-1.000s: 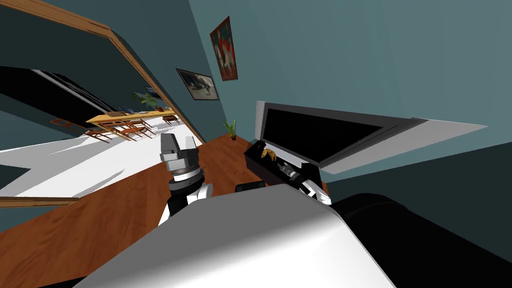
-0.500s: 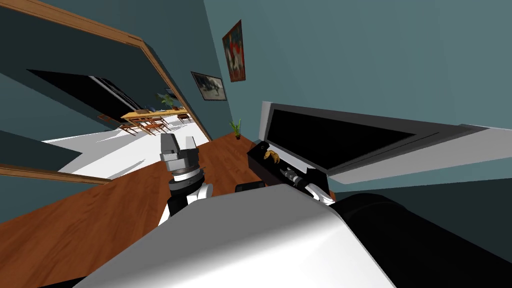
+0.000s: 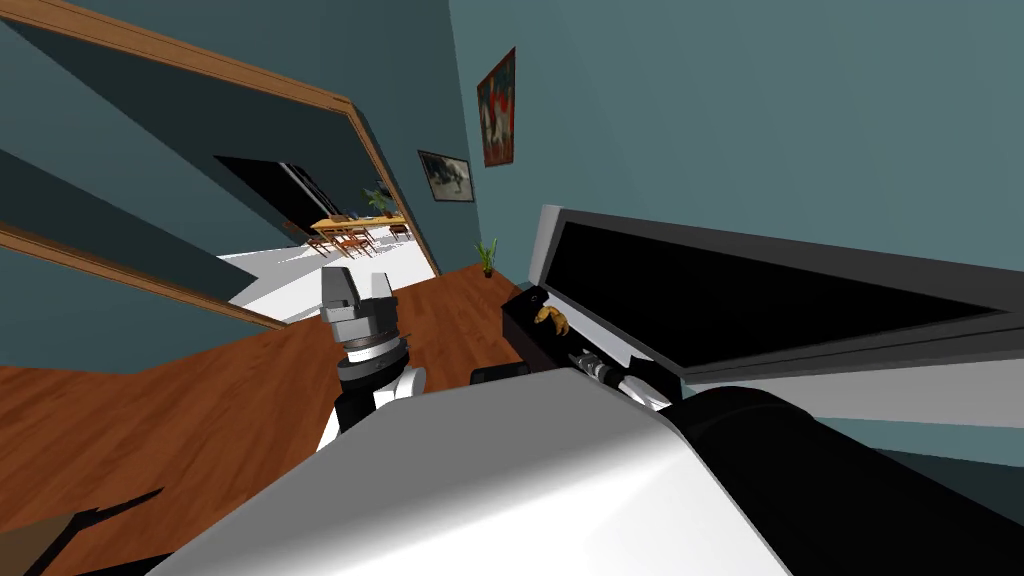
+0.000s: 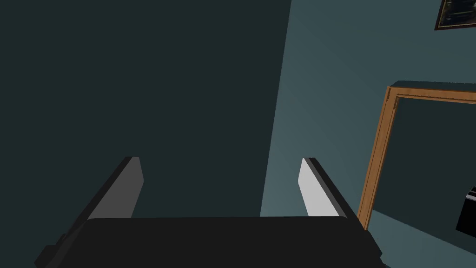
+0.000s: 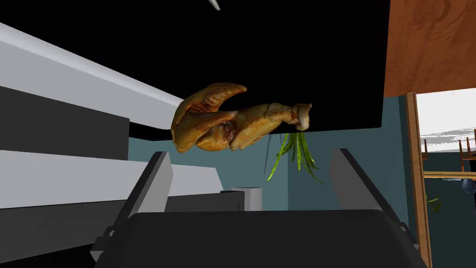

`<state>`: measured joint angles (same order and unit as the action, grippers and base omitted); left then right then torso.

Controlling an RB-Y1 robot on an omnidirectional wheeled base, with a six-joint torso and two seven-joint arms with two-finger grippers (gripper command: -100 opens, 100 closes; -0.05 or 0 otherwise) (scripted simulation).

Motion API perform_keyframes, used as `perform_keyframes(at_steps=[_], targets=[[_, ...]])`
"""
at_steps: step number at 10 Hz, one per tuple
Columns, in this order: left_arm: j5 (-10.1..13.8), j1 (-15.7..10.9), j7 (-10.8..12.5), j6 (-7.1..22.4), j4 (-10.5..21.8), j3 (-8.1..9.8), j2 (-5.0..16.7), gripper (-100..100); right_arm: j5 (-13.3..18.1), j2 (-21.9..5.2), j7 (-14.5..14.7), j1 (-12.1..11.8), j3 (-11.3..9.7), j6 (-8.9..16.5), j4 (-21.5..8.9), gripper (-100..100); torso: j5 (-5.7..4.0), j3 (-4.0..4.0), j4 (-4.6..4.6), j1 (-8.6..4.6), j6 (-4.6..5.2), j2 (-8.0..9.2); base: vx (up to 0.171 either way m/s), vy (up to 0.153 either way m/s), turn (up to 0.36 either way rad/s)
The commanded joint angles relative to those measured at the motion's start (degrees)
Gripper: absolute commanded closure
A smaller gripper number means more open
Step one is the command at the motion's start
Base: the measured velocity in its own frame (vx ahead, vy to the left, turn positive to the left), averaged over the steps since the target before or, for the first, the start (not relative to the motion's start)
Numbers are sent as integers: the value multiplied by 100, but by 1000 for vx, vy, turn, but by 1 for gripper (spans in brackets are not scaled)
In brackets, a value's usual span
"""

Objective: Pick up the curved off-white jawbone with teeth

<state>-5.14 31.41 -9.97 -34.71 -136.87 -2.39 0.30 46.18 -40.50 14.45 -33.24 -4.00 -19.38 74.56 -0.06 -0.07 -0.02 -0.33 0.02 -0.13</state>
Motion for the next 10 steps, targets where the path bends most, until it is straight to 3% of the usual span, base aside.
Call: perform_keyframes(at_steps=[1,10], targets=[[0,0,0,0,0,0,0,0,102,-27,-9,-165,1,24,-17,-100,0,0,0,0,0,0,-10,-41,122],[0,0,0,0,0,0,0,0,1002,-318,-468,-392,-529,3,-1162,-100,2,6,3,15,4,9,-12,-43,228]])
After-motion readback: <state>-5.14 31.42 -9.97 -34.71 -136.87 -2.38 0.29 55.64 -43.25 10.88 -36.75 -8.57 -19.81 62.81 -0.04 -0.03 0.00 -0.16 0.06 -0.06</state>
